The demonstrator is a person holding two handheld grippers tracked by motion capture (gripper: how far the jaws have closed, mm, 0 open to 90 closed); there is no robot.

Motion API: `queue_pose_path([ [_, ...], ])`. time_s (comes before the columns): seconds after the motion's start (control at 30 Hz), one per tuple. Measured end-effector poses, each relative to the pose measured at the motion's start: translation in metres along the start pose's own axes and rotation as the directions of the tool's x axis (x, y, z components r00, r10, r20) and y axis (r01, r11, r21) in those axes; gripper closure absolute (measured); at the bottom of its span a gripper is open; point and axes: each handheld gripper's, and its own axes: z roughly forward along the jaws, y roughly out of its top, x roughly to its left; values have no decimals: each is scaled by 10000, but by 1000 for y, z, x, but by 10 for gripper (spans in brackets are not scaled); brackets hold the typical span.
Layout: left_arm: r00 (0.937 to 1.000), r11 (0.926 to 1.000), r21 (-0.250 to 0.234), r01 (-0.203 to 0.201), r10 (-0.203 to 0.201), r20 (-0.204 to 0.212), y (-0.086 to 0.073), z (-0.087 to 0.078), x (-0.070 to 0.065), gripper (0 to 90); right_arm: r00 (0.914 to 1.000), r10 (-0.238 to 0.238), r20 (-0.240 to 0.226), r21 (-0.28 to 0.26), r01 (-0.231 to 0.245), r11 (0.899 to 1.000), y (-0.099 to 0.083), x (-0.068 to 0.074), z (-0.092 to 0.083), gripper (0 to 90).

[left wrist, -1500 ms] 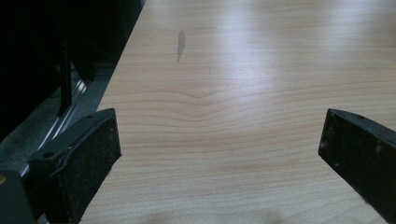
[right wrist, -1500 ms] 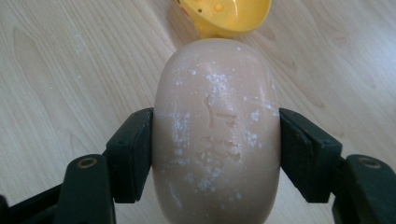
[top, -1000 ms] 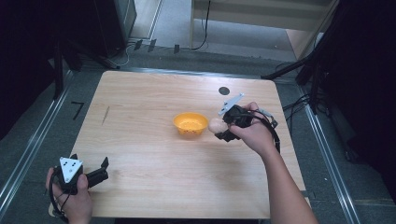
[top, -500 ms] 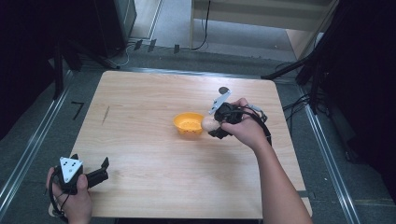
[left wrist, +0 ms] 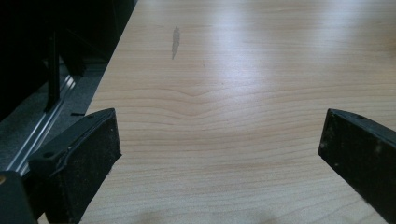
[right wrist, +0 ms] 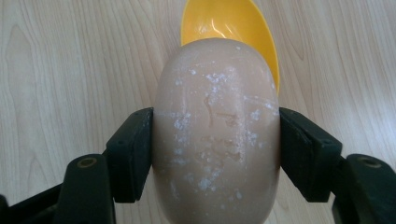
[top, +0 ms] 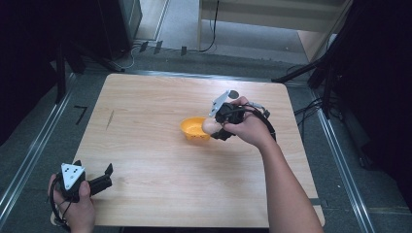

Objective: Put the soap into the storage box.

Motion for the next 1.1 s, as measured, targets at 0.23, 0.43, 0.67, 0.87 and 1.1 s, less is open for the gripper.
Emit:
queue_pose_path([
  [0.23, 10000, 10000, -3, 53, -53, 26, 0, -1, 0, 0, 9986, -502, -191, -47, 501, 9987, 11, -2, 6, 335],
  [0.43, 9999, 9999, -23, 101, -100, 78, 0, -1, 2, 0, 9945, -1047, -64, -10, 1047, 9945, 21, -5, 10, 335],
  [0.67, 9999, 10000, -48, 79, -79, 105, 0, -1, 1, 0, 9929, -1126, -372, 41, 1128, 9936, 27, -10, 18, 335],
  [0.87, 9999, 10000, -16, 85, -85, 101, 0, 0, 2, 0, 9926, -1155, -376, 52, 1157, 9933, 28, -14, 24, 335],
  [1.1, 9999, 10000, -13, 96, -96, 107, 0, 0, 1, 0, 9913, -1220, -490, 50, 1224, 9925, 31, -17, 30, 334],
])
